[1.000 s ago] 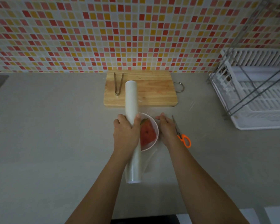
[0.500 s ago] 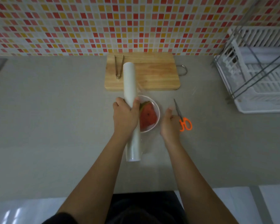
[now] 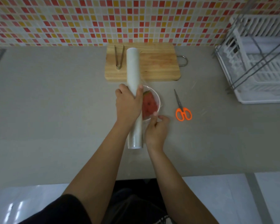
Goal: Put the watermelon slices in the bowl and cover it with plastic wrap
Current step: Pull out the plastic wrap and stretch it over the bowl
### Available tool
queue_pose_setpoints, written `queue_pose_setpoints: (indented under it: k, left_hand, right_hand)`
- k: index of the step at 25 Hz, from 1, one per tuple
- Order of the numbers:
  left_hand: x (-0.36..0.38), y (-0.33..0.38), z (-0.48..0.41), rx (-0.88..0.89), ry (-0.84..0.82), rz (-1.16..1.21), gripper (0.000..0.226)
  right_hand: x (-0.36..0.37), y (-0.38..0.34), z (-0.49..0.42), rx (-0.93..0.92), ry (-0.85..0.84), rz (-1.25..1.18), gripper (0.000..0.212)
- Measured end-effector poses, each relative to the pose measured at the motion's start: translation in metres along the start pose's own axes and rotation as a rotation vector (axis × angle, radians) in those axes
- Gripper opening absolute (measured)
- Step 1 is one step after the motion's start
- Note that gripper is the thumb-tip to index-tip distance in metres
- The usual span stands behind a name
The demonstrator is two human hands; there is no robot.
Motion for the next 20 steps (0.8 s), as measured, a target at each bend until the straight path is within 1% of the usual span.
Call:
queue_pose_setpoints:
  k: [4,6,8,10,11,12,13,16,18,20]
  left_hand:
    - [-0.003,-0.003,-0.003,-0.012,-0.051,-0.036,0.049]
    - [-0.004,-0.006,-0.005,-0.022,-0.08,-0.039,0.05]
    - [-0.007,-0.01,-0.007,-0.023,-0.097,-0.055,0.053]
    - [-0.013,-0.014,-0.008,-0.018,-0.072,-0.078,0.055]
    - [-0.015,-0.015,-0.008,-0.014,-0.051,-0.083,0.055]
    - [-0.016,-0.016,-0.008,-0.009,-0.031,-0.08,0.056]
    - [-0.016,-0.017,-0.006,-0.005,-0.013,-0.072,0.056]
    - [-0.015,-0.019,-0.002,-0.009,0.019,-0.05,0.055]
    - [-0.015,-0.019,-0.001,-0.016,0.027,-0.038,0.054]
    - [-0.015,-0.02,-0.001,-0.016,0.034,-0.032,0.053]
  right_hand:
    - [-0.004,0.011,-0.007,-0.033,0.067,-0.029,0.032]
    - [-0.003,0.019,-0.01,-0.003,0.061,-0.03,0.029]
    - [-0.001,0.032,-0.014,0.08,-0.011,-0.019,0.027]
    - [0.001,0.045,-0.019,0.226,-0.095,-0.042,0.029]
    - [0.001,0.045,-0.022,0.284,-0.11,-0.081,0.032]
    - [0.0,0.042,-0.027,0.301,-0.094,-0.112,0.033]
    - [-0.001,0.035,-0.032,0.277,-0.062,-0.124,0.033]
    - [0.003,0.001,-0.047,0.088,0.058,-0.14,0.032]
    - [0.008,-0.015,-0.053,-0.003,0.085,-0.156,0.034]
    - [0.011,-0.012,-0.05,0.021,0.112,-0.158,0.032]
Point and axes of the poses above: each hand's wrist, its own z-axis away from the middle knuckle, its own x-axis out of the palm, y = z × x, the point moved 2 cm from there along -z, towards the middle knuckle, and after that the axes turned 5 degrees about x, right-handed, at the moved point
